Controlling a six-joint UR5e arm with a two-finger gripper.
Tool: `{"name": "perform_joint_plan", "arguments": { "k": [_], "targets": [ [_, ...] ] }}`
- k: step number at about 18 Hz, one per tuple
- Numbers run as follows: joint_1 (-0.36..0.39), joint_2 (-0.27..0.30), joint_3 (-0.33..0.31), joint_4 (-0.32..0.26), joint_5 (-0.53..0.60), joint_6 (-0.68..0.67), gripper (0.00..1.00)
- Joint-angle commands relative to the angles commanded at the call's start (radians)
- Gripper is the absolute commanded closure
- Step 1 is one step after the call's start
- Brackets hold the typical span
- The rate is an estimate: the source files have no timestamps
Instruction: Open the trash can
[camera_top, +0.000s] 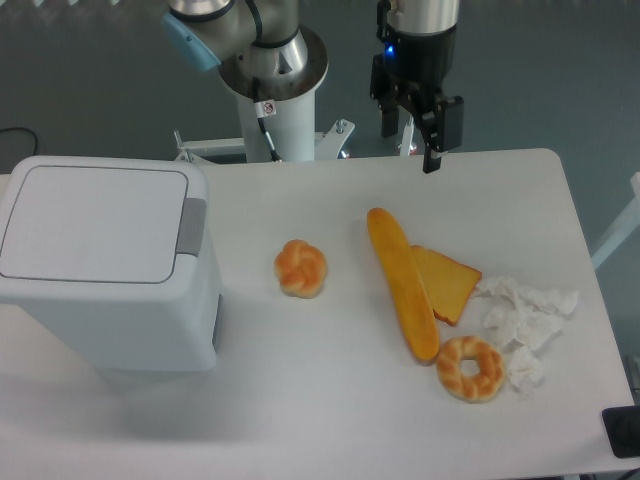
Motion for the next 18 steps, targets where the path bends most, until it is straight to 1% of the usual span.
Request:
{"name": "perform_joint_plan", "arguments": {
  "k": [6,9,15,18],
  "targets": [
    [0.000,0.002,0.002,-0.002,-0.003,0.000,0.00],
    [0.000,-0.002,0.002,-0.002,-0.032,0.000,0.00],
    [0.000,0.000,0.003,-0.002,-0.034,-0.003,0.00],
    [0.000,0.002,0.003,-0.003,-0.037,-0.046,0.00]
  ]
}}
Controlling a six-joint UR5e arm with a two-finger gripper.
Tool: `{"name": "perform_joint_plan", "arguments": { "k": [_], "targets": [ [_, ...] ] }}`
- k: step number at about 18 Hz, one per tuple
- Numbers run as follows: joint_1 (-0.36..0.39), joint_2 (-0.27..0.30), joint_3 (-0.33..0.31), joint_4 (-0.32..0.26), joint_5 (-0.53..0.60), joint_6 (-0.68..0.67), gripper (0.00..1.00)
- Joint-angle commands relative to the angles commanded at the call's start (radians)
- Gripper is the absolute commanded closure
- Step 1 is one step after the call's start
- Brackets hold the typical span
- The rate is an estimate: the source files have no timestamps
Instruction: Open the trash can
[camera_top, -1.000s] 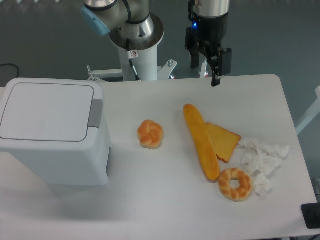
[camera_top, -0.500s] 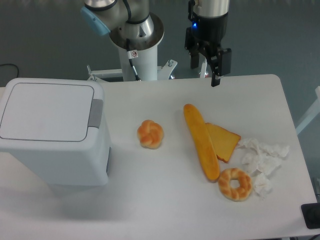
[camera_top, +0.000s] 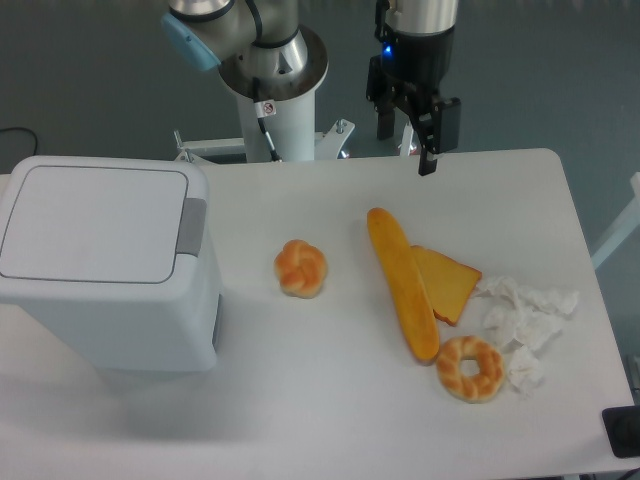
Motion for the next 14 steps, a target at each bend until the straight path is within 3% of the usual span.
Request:
{"name": "perform_joint_plan", "arguments": {
  "k": [14],
  "targets": [
    [-0.051,0.000,-0.005,0.006,0.003,-0.207,0.00]
  ]
}}
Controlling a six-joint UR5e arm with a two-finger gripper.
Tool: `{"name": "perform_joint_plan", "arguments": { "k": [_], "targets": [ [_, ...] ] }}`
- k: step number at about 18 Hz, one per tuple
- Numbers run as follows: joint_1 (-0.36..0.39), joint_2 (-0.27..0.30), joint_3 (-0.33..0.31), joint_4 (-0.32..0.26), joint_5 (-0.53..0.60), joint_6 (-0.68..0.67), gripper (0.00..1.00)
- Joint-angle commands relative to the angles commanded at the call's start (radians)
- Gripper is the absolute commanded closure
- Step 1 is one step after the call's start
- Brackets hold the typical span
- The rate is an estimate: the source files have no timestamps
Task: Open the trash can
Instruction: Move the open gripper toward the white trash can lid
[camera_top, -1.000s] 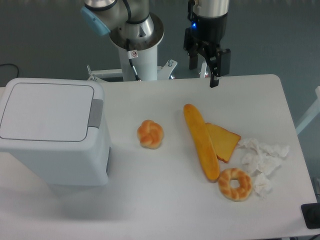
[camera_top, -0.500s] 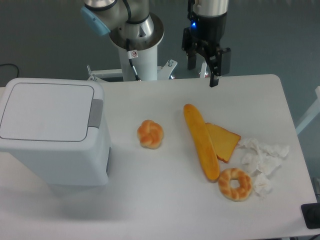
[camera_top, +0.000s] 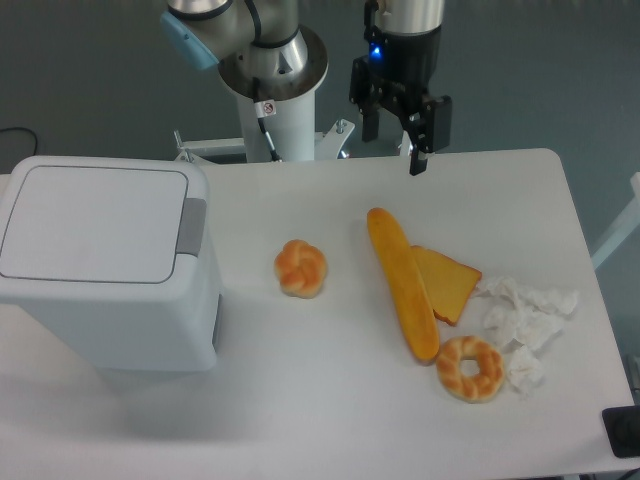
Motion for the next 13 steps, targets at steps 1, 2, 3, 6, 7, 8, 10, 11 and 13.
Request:
{"name": "perform_joint_plan", "arguments": {
  "k": [1,2,3,6,7,8,10,11,13],
  "targets": [
    [-0.006,-0.002,0.002,0.012,0.000,-0.026,0.00],
    [-0.011,-0.005,0.002,0.023,0.000,-0.048,0.00],
    [-0.020,-0.008,0.002,0.025,0.000,-0.074,0.00],
    [-0.031,-0.014,0.002,0.032,0.000,-0.175,0.00],
    [-0.038,-0.020,0.002,0.034,0.000,-0.192,0.00],
    [-0.049,-0.025,0.003,0.038,0.000,-0.197,0.00],
    [-0.060,-0.026,0.008,0.040,-0.003,-0.216,0.00],
    [-0.063,-0.028,0.008,0.040,-0.009,-0.250,0.00],
    [-0.080,-0.028,0.006,0.040,-0.014,-0.308,0.00]
  ]
}}
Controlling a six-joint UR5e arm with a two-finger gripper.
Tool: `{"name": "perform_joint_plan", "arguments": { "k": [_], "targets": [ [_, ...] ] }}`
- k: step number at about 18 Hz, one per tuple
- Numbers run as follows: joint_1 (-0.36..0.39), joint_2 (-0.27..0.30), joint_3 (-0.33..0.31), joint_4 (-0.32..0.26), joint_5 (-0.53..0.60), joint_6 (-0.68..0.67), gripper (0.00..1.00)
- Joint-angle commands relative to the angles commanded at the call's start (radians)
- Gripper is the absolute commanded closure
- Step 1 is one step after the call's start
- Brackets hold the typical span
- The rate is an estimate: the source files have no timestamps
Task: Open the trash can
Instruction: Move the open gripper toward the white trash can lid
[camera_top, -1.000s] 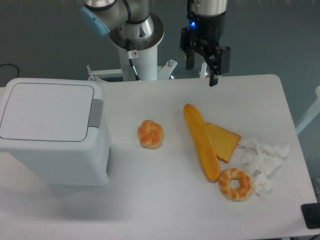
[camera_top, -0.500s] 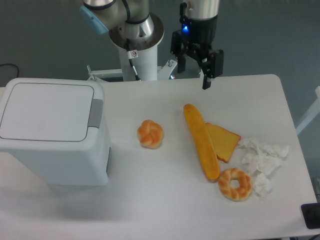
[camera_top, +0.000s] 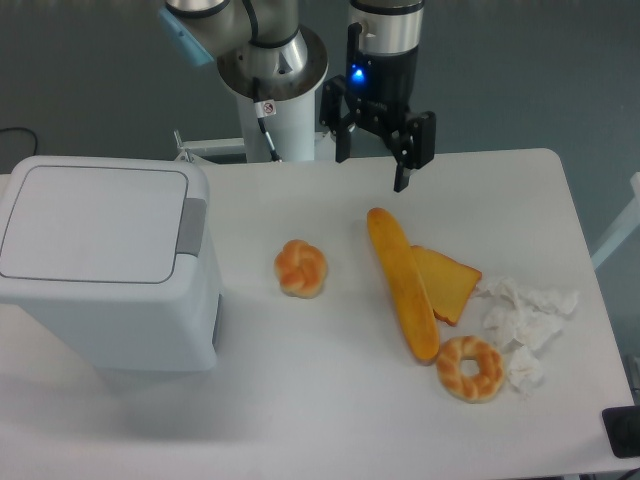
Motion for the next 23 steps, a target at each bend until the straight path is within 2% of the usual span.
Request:
{"name": "perform_joint_plan", "arguments": {
  "k": [10,20,23],
  "targets": [
    [-0.022,-0.028,0.006,0.017,0.003,-0.126,0.00],
    [-0.080,-0.074,0.046,0.018,-0.017,-0.468,0.00],
    [-0.089,-0.092,0.069,0.018,-0.067,-0.595,0.00]
  ]
}}
